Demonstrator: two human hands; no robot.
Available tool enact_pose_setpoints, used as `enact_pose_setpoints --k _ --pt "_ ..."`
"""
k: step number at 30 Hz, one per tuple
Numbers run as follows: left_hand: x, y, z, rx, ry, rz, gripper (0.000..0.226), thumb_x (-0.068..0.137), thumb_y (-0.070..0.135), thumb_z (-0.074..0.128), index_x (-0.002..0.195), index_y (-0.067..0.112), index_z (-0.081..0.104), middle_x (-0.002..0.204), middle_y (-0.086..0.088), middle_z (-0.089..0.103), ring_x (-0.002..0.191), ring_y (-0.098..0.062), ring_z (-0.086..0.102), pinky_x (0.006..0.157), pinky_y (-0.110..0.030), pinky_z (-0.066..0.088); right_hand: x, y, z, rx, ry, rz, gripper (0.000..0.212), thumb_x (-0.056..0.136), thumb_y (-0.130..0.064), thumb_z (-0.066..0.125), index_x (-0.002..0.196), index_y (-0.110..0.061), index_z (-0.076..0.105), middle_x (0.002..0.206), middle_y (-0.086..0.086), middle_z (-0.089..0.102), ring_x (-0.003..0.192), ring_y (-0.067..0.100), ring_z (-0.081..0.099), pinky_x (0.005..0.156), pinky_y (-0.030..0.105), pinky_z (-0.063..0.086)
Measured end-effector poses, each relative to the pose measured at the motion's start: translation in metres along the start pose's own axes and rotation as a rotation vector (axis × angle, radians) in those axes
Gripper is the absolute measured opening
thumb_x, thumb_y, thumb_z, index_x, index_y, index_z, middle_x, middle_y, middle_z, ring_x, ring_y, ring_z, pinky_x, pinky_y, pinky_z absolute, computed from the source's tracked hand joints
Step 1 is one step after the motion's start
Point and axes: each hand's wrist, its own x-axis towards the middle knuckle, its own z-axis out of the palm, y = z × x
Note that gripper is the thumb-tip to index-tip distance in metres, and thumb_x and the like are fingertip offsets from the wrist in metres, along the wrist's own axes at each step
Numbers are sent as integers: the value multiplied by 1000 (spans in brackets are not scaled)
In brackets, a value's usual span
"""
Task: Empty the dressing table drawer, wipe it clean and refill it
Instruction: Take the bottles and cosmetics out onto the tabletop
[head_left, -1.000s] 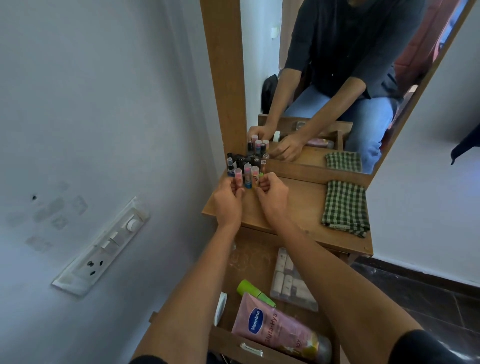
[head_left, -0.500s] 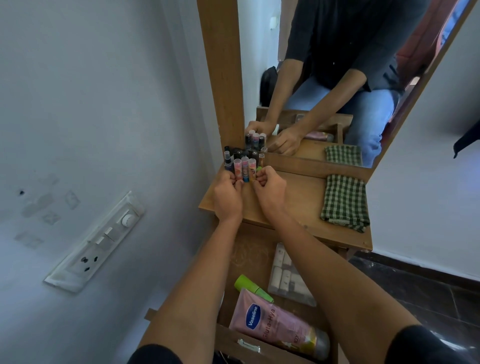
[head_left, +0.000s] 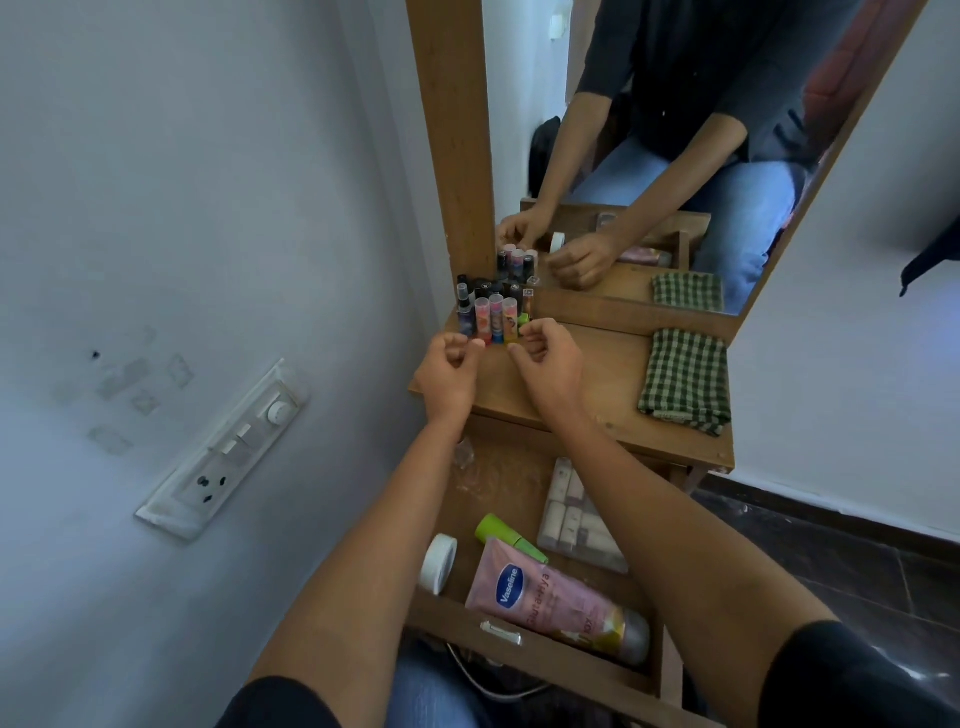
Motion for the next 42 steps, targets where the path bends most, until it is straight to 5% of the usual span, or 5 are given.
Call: enact_pose_setpoints --k 7,11,16,28,42 --pt "-61 -35 -55 -18 -158 -51 10 83 29 70 81 25 60 76 0 68 70 -18 68 68 -40 57 -76 0 -18 -42 -238 -405 10 79 -8 71 83 -10 63 79 -4 53 65 1 45 61 8 37" --pt "-88 -45 -84 338 -353 -98 19 77 25 76 82 16 61 71 5 59 66 -10 57 58 -18 44 -134 20 -22 -94 -398 -111 7 82 -15 70 84 -15 63 79 -5 57 65 0 48 62 16 39" --pt "-115 -47 -105 780 -567 -116 29 68 38 80 80 20 61 86 1 66 76 -15 62 68 -29 50 -158 23 -25 -244 -579 186 20 84 -22 69 99 -9 65 94 4 67 82 10 58 69 16 43" --pt "-139 -34 -101 1234 -596 8 21 87 25 65 106 17 61 110 -3 64 100 -22 63 77 -29 47 -151 3 -23 -720 -964 125 20 86 -12 60 105 -8 65 105 10 67 88 21 61 72 29 50" --pt "-124 -10 -126 699 -81 288 21 83 33 68 100 25 58 90 6 67 79 -18 65 54 -25 39 -138 1 -48 2 -464 164 43 69 -9 79 107 -14 59 93 1 65 84 15 60 74 22 48"
